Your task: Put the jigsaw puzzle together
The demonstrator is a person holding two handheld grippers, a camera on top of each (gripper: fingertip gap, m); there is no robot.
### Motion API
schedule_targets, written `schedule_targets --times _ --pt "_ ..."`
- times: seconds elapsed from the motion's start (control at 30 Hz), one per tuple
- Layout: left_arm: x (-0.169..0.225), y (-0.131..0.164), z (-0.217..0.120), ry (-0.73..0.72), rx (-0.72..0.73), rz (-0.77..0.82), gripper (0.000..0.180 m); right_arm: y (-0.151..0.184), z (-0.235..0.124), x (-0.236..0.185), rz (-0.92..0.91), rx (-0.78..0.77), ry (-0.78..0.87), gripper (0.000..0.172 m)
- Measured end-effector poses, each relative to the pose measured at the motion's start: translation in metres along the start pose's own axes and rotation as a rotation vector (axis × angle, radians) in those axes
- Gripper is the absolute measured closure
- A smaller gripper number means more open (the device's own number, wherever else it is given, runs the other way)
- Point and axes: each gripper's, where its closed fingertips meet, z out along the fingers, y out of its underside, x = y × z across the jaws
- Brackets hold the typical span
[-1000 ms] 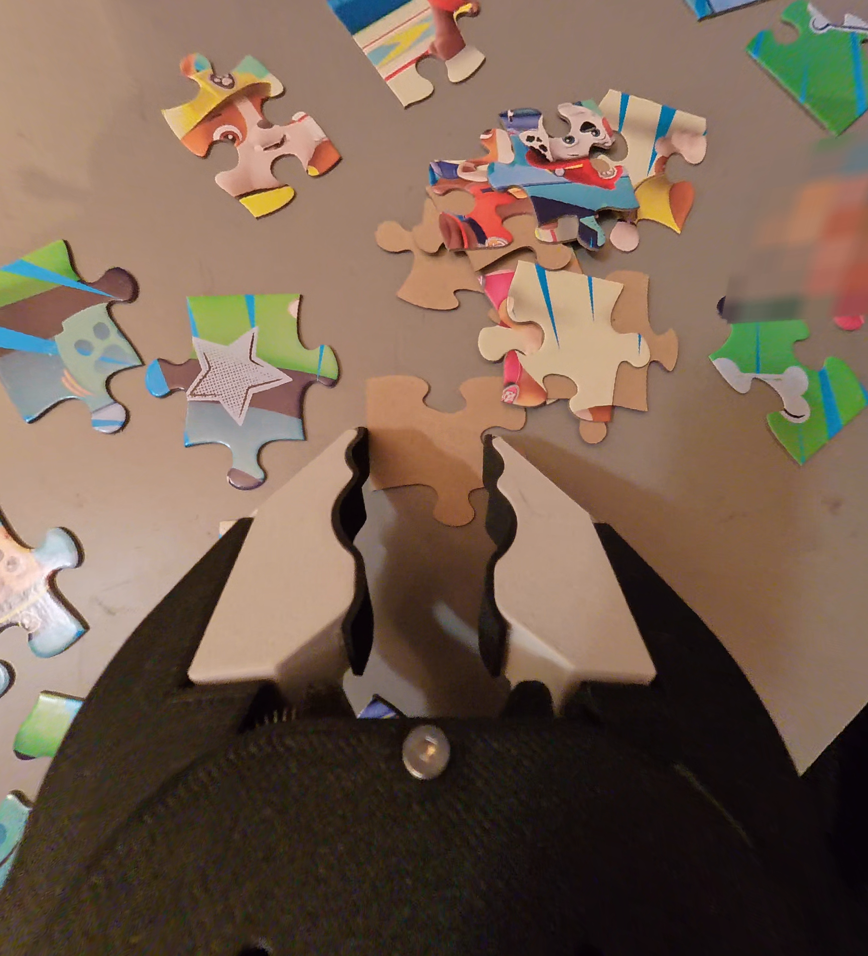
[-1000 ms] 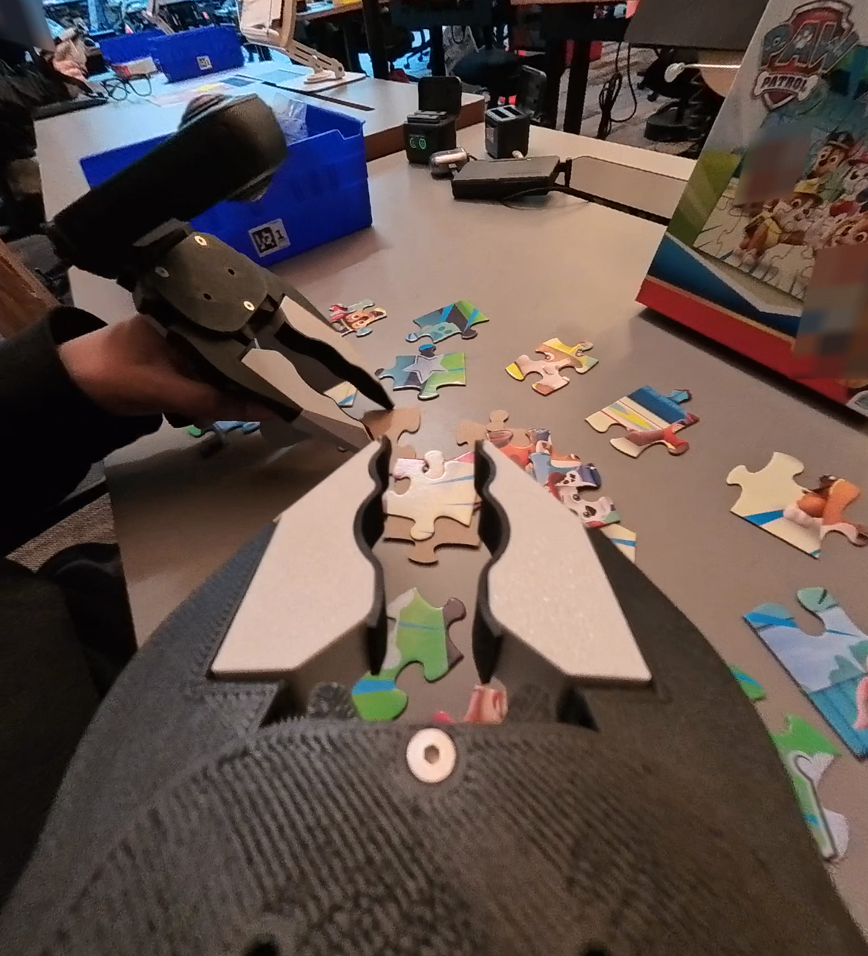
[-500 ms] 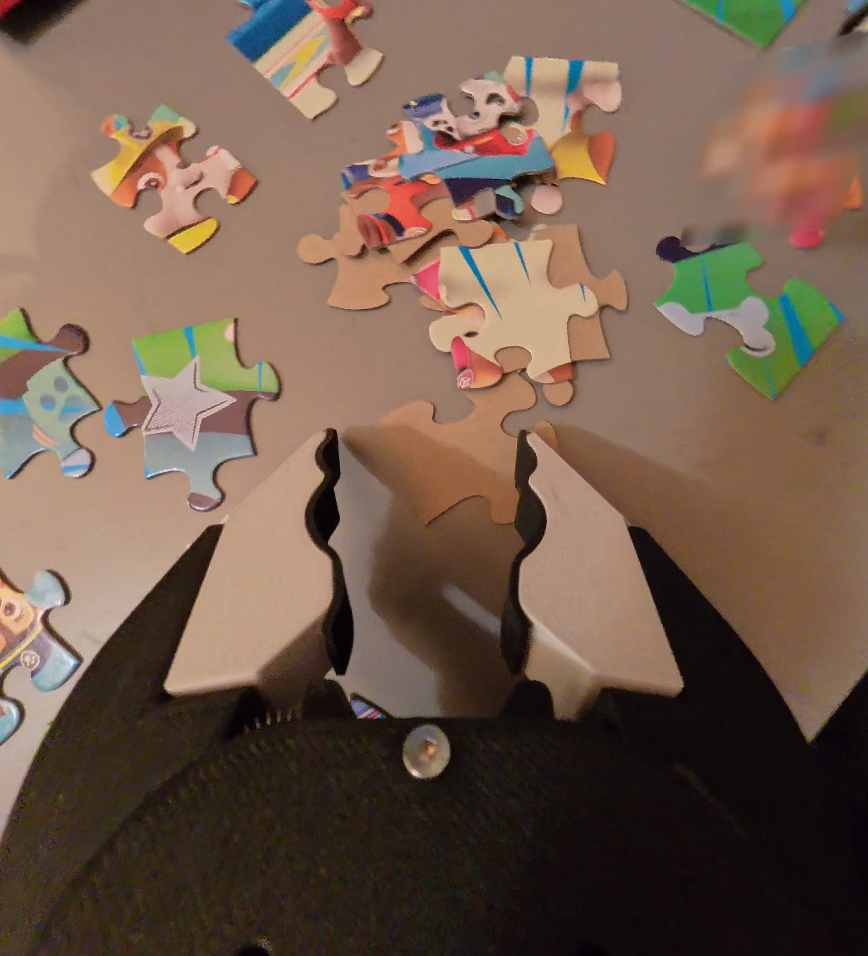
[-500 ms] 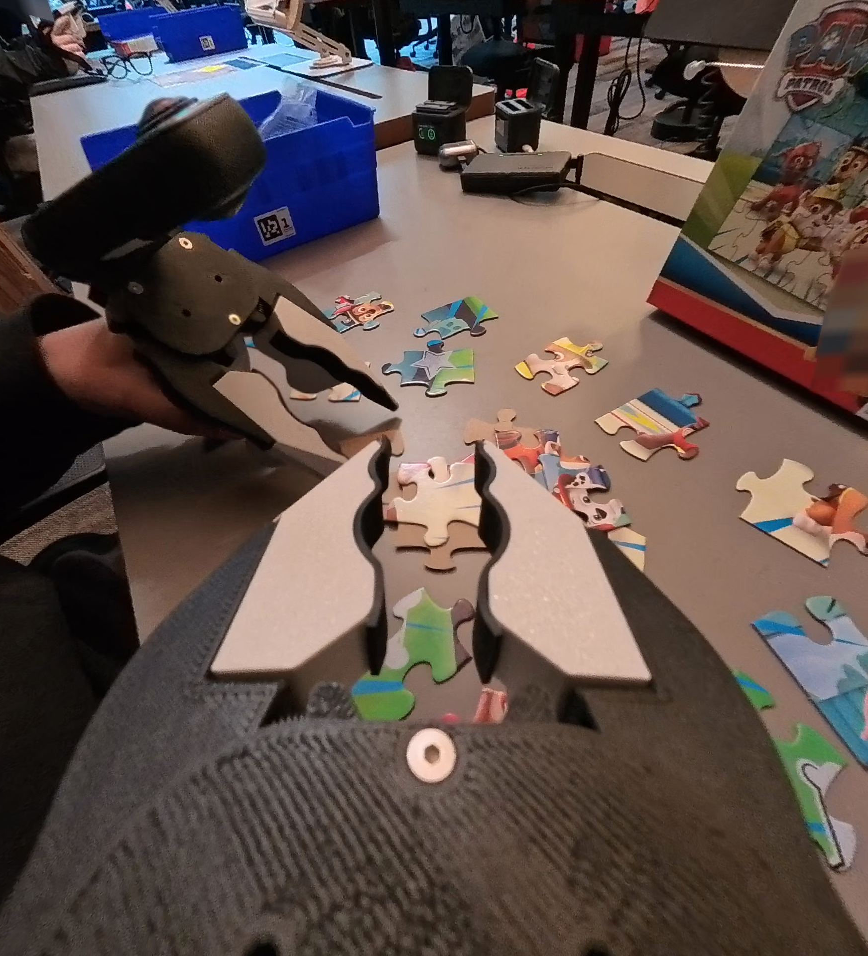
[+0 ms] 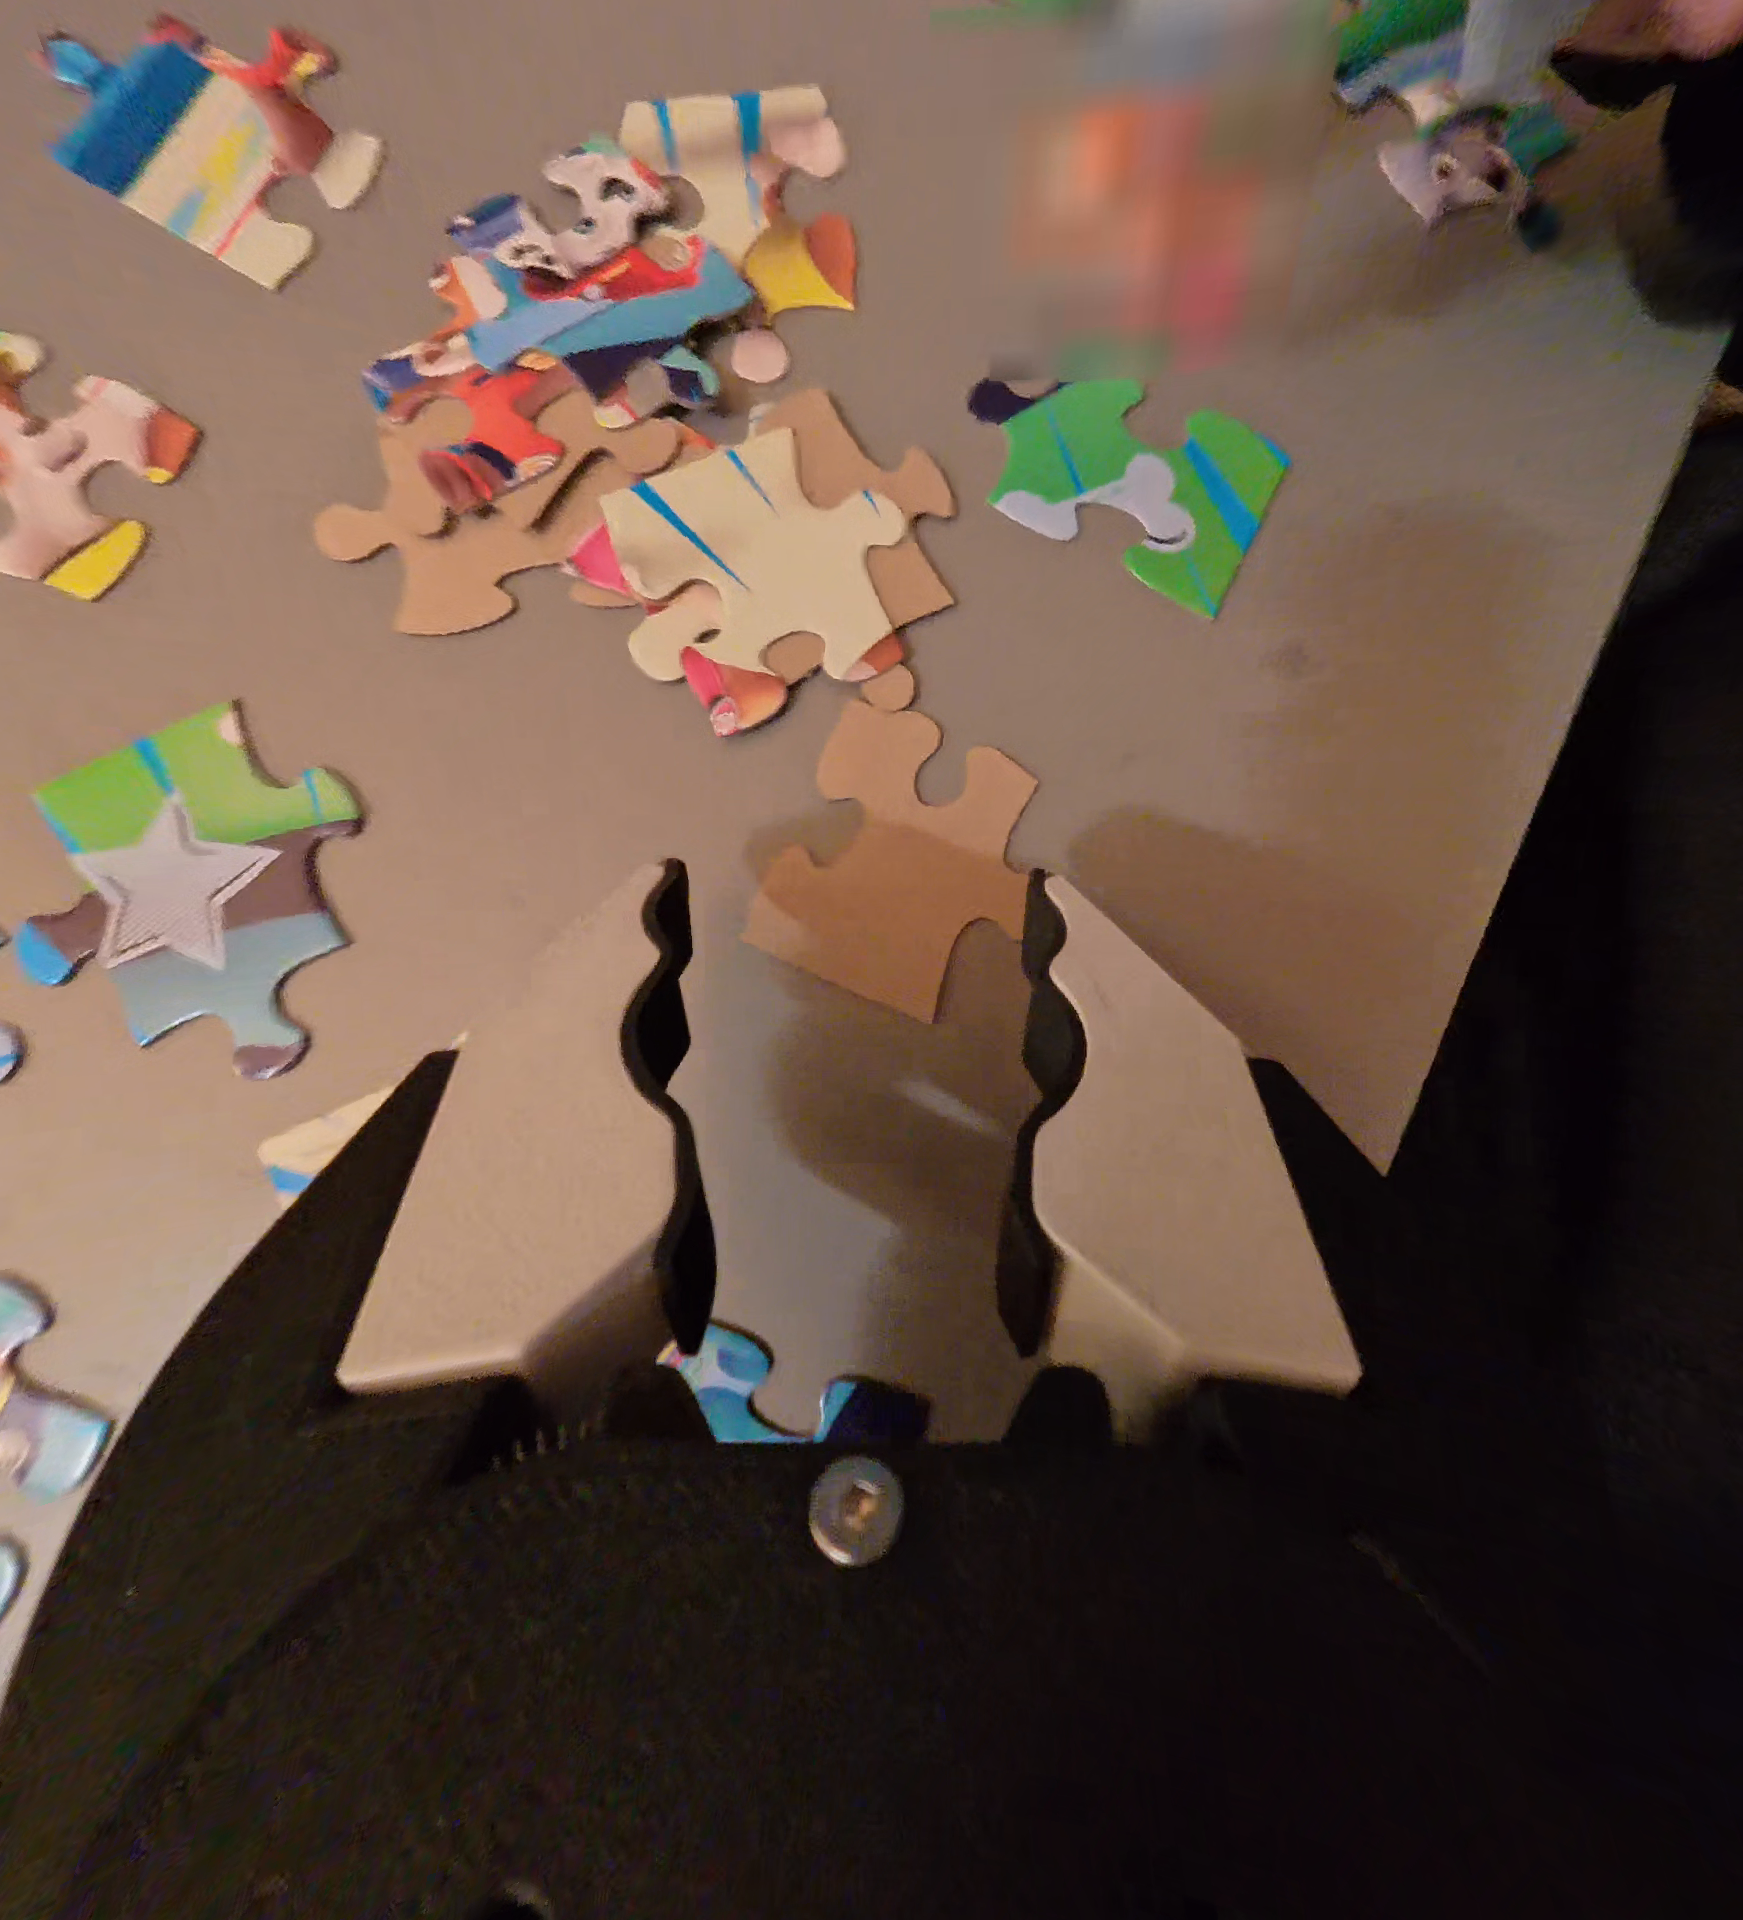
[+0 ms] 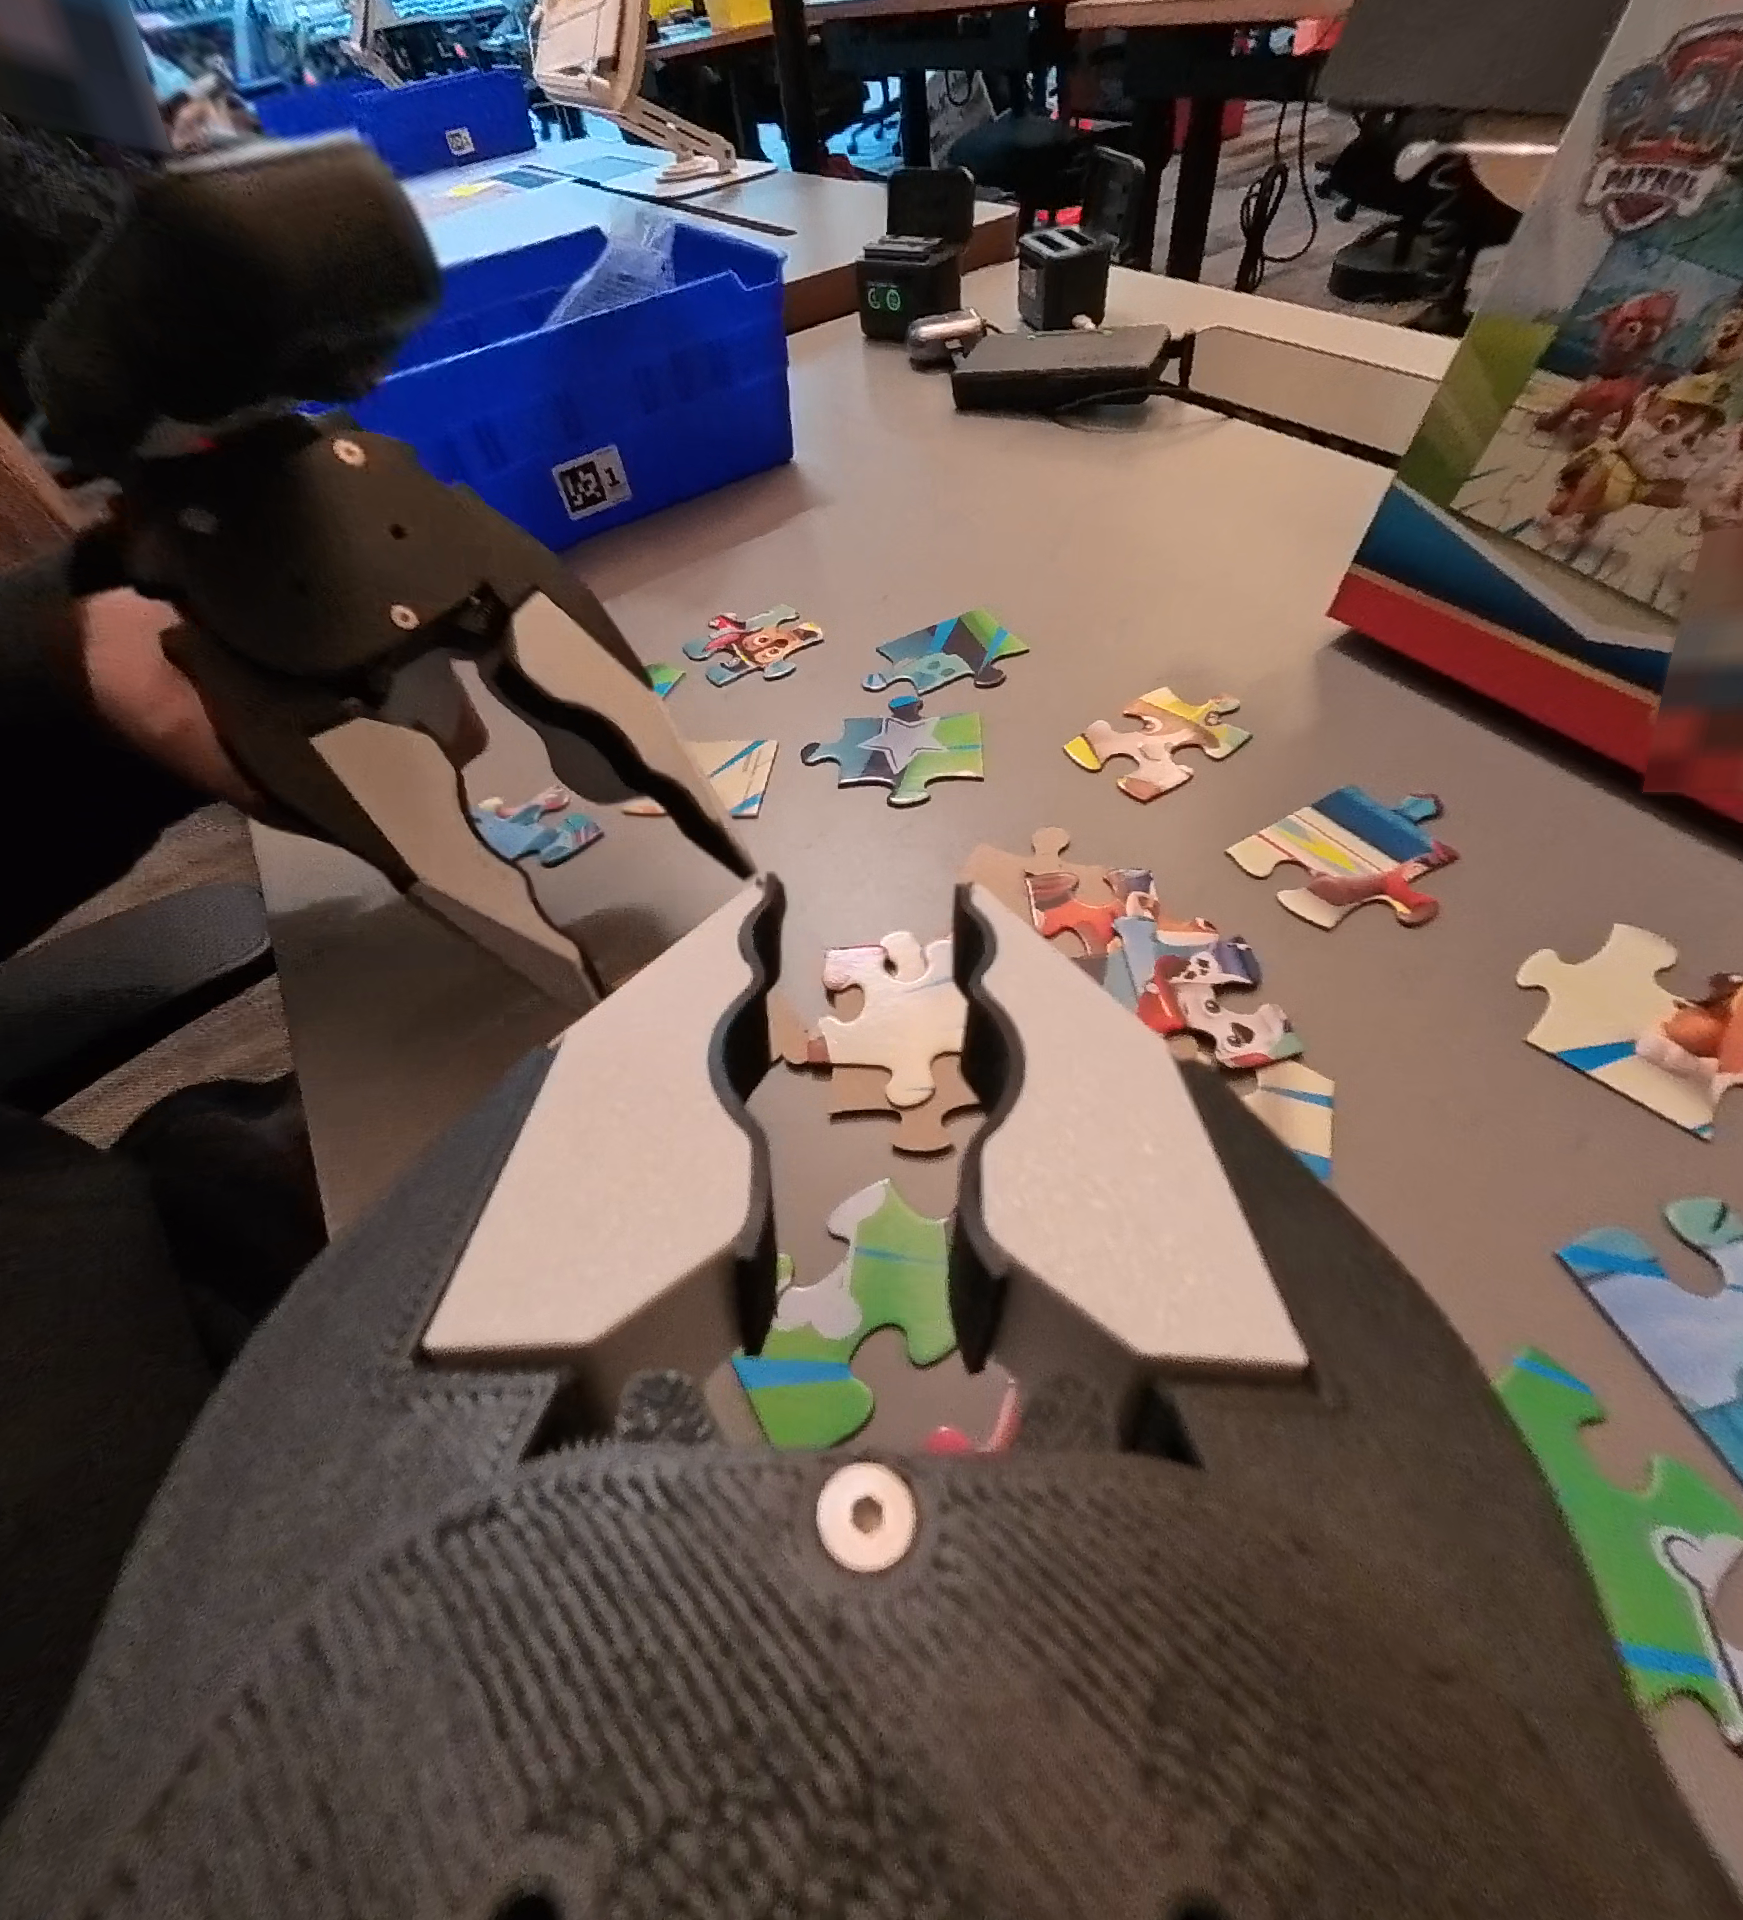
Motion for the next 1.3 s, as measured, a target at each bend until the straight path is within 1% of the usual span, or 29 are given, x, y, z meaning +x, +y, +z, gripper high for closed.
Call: schedule_targets --times 0.1,0.17,0.27,0.37,0.47,0.53,0.6,0.67,0.77,0.83,0.93,1.03,1.1,1.17,1.3 --pt "0.009 0.004 0.007 0.092 -0.009 0.097 0.118 -0.001 -0.006 0.002 -0.035 -0.001 0.039 0.141" --pt "0.015 0.007 0.009 0.144 -0.025 0.157 0.119 0.000 -0.009 0.003 -0.027 0.000 0.044 0.141" --pt "0.014 0.009 0.013 0.174 -0.046 0.201 0.119 0.001 -0.013 0.002 0.018 0.019 0.022 0.141" --pt "0.008 0.010 0.015 0.158 -0.073 0.204 0.119 -0.001 -0.016 -0.001 0.047 0.042 0.004 0.141" --pt "0.008 0.013 0.011 0.183 -0.081 0.169 0.122 -0.001 -0.019 0.001 0.046 0.046 0.013 0.141" --pt "0.008 0.015 0.009 0.188 -0.085 0.151 0.135 -0.001 -0.020 0.001 0.049 0.047 0.012 0.141" --pt "0.008 0.016 0.008 0.173 -0.087 0.150 0.142 0.000 -0.020 0.000 0.058 0.052 0.003 0.141" --pt "0.010 0.018 0.007 0.161 -0.096 0.149 0.143 -0.001 -0.019 -0.002 0.069 0.058 -0.012 0.141" --pt "0.012 0.021 0.005 0.143 -0.101 0.150 0.152 0.000 -0.017 -0.007 0.073 0.055 -0.037 0.141" --pt "0.016 0.023 0.003 0.143 -0.097 0.138 0.155 0.004 -0.014 -0.017 0.058 0.033 -0.080 0.139" --pt "0.021 0.028 0.000 0.149 -0.090 0.117 0.155 0.022 -0.003 -0.039 0.006 -0.062 -0.158 0.137" --pt "0.032 0.032 -0.004 0.169 -0.093 0.107 0.141 0.041 0.007 -0.048 -0.108 -0.158 -0.113 0.138" --pt "0.038 0.034 -0.005 0.170 -0.096 0.113 0.135 0.044 0.010 -0.052 -0.150 -0.175 -0.101 0.138" --pt "0.041 0.034 -0.005 0.160 -0.081 0.121 0.133 0.043 0.011 -0.057 -0.144 -0.169 -0.114 0.138" --pt "0.045 0.022 -0.002 0.146 -0.006 0.156 0.132 0.039 0.010 -0.059 -0.118 -0.147 -0.124 0.138"
